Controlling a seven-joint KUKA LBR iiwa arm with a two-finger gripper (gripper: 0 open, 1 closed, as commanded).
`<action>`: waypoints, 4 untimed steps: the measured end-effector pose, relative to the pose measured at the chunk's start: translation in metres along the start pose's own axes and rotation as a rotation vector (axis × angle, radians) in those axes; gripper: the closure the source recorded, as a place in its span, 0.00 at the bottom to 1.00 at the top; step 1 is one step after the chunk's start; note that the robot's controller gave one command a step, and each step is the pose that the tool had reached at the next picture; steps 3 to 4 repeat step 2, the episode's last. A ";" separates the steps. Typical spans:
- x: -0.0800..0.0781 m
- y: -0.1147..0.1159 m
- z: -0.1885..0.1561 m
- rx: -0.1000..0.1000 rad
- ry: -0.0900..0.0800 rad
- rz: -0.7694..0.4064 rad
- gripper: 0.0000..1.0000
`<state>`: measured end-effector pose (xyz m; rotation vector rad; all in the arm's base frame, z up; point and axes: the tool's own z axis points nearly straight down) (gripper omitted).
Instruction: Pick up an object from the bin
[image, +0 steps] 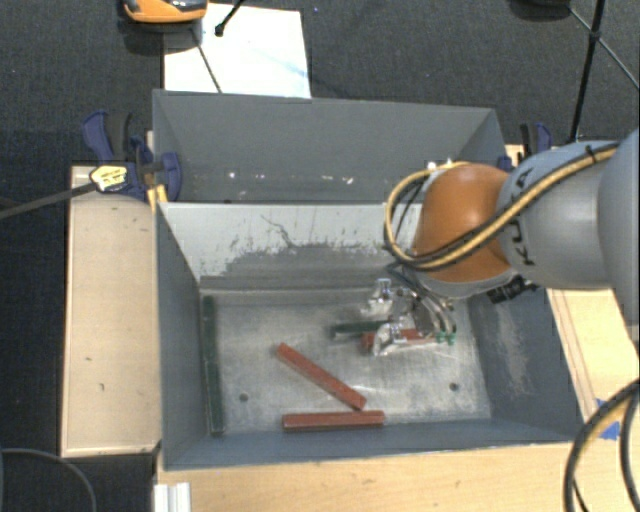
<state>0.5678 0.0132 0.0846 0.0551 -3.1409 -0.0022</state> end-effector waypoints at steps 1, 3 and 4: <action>0.002 0.000 -0.022 0.000 0.007 0.001 1.00; 0.000 0.000 -0.043 0.001 0.000 0.002 1.00; 0.000 0.000 -0.043 0.001 0.000 0.002 1.00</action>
Offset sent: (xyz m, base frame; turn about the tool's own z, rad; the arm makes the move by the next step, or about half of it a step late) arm 0.0002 -0.0001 0.0374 0.0000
